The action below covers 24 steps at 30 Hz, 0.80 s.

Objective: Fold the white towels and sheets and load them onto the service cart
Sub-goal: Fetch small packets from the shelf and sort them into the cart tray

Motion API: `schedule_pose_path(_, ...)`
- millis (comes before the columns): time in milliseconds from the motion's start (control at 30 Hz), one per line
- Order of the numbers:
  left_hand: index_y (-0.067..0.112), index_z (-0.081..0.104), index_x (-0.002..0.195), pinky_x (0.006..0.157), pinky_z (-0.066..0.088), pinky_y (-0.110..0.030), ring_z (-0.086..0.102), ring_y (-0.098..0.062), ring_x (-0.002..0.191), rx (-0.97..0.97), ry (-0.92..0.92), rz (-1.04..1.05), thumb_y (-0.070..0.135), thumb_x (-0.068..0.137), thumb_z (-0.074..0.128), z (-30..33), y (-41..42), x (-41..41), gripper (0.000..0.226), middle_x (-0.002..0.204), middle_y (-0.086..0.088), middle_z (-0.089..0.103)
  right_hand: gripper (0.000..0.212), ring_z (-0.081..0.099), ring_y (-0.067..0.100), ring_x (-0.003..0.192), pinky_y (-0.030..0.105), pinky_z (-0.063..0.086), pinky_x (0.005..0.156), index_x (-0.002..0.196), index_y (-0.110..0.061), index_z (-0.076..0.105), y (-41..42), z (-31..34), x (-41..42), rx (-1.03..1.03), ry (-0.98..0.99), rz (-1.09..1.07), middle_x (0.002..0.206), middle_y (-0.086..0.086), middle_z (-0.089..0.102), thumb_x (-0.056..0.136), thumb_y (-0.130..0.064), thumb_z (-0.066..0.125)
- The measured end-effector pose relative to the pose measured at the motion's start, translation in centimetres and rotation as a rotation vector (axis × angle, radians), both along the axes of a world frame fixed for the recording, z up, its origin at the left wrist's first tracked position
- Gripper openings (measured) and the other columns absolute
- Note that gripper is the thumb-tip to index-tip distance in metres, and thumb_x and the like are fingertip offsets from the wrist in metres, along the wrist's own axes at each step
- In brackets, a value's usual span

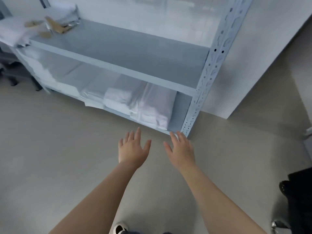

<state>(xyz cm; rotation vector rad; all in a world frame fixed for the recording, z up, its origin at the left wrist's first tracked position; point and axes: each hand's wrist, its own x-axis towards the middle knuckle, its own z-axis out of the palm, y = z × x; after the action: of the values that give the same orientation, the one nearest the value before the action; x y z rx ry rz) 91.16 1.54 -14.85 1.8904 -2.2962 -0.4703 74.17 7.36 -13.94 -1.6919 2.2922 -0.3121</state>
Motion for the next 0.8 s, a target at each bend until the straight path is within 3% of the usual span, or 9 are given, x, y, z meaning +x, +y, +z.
schedule_pose_path(367,0.022,0.015,0.153,0.118,0.013,-0.044,0.016,-0.022,0.146,-0.036,0.032,0.288,0.059,0.096,0.026,1.3,-9.9,21.3,0.069,0.157,-0.006,0.028,0.054,0.013,0.020,0.147,0.043,0.011,0.118,0.149,-0.024,0.031,-14.5,0.7,18.6,-0.036,0.009,0.244,0.158,0.004,0.022,0.100,-0.048,0.032)
schedule_pose_path(800,0.022,0.014,0.153,0.119,0.011,-0.044,0.013,-0.022,0.147,-0.008,0.040,0.473,0.059,0.095,0.026,-1.1,-24.2,30.1,0.070,0.157,-0.007,0.026,0.052,0.013,0.021,0.147,0.047,0.018,0.116,0.148,-0.024,0.034,-33.2,-1.4,26.7,-0.036,-0.003,0.410,0.157,0.006,0.023,0.101,-0.045,0.034)
